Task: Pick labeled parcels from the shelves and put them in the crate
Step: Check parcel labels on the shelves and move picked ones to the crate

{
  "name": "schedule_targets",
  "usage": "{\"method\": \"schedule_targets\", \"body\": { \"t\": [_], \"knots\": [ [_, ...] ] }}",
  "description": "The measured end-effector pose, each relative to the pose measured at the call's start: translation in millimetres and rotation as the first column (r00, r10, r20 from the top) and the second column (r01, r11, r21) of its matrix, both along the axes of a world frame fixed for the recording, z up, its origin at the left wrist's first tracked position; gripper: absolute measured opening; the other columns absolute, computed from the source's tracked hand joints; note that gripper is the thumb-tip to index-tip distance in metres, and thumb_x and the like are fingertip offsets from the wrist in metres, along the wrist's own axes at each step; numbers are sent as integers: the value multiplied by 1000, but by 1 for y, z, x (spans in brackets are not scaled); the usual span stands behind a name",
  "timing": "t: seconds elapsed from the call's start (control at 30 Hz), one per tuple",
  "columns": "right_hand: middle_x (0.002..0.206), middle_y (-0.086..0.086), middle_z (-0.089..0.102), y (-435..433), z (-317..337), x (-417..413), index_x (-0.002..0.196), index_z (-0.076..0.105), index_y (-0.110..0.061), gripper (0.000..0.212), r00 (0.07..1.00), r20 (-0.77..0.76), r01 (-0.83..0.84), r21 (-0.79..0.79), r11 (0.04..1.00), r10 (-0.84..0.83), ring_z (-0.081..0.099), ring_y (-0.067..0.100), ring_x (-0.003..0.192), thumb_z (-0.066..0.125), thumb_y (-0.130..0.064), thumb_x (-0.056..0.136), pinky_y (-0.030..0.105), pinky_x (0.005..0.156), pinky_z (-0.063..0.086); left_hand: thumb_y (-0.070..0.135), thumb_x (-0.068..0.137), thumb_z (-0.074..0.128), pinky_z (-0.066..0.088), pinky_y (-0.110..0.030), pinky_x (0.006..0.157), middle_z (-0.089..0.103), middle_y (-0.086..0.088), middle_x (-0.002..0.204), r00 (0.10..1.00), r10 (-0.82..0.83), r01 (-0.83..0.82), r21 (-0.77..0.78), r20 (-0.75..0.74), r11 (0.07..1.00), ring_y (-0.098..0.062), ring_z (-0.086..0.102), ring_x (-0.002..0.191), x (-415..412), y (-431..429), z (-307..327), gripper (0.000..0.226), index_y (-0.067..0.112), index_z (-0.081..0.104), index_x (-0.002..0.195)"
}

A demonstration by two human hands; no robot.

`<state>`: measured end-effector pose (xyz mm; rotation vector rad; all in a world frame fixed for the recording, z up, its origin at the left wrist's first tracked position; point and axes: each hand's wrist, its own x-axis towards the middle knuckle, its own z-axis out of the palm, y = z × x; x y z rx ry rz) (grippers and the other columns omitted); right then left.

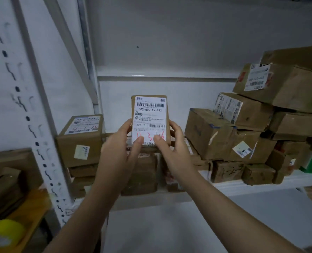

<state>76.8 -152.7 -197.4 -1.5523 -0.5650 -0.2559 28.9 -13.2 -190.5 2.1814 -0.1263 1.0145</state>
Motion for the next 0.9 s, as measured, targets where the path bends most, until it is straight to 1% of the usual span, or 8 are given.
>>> {"method": "schedule_targets", "body": {
  "t": [0.1,0.17,0.23,0.3,0.4,0.57,0.7,0.9],
  "knots": [
    [119,-4,59,32,-3,8,135,37,-30,48,997,-68,32,-31,999,-34,61,5,102,57,-39,93,23,87,53,59,90,30,32,-59,103,56,-13,133,932,359,-347,389,45,853,-37,45,126,-1,34,1,63,18,51,133],
    [116,-1,60,48,-5,13,140,34,-29,52,992,-41,114,-155,981,-122,61,9,101,51,-48,94,27,85,52,73,82,12,12,-60,110,38,-16,147,853,516,-410,507,-82,758,-40,26,138,-2,51,3,82,25,39,142],
    [120,1,61,58,-7,12,144,31,-27,55,977,70,214,-329,920,-202,60,15,105,41,-52,96,29,82,49,82,73,-1,1,-60,112,30,-12,153,798,571,-393,550,-193,737,-35,18,142,0,67,2,94,30,24,147],
    [122,2,61,64,-9,13,145,30,-26,53,955,168,294,-407,865,-245,60,18,104,34,-51,98,33,82,50,84,71,2,2,-60,113,36,-8,149,811,554,-364,579,-187,730,-32,25,140,2,77,1,97,29,26,146],
    [123,2,58,71,-10,17,142,35,-27,47,925,271,366,-457,811,-265,58,20,105,36,-45,99,33,80,48,82,75,19,14,-61,111,53,-8,134,852,511,-345,612,-115,712,-32,43,127,2,88,-3,89,24,46,137],
    [128,4,48,84,-15,22,136,48,-24,40,924,326,340,-464,818,-199,48,20,116,47,-37,98,32,87,45,57,85,53,19,-61,109,56,-8,130,891,448,-321,600,-69,732,-33,46,124,5,99,-8,58,21,53,131],
    [133,3,45,84,-14,24,137,47,-25,42,907,358,382,-485,787,-219,44,19,121,48,-38,97,32,92,44,51,84,58,20,-60,108,56,-9,128,909,414,-310,591,-46,745,-32,47,123,6,101,-9,53,20,55,128],
    [140,1,41,70,-10,13,141,41,-24,47,871,442,439,-507,742,-214,37,19,128,51,-35,96,28,98,35,48,84,41,31,-58,103,61,-13,119,955,284,-279,563,82,778,-36,52,118,10,87,-4,54,13,61,120]
  ]
}}
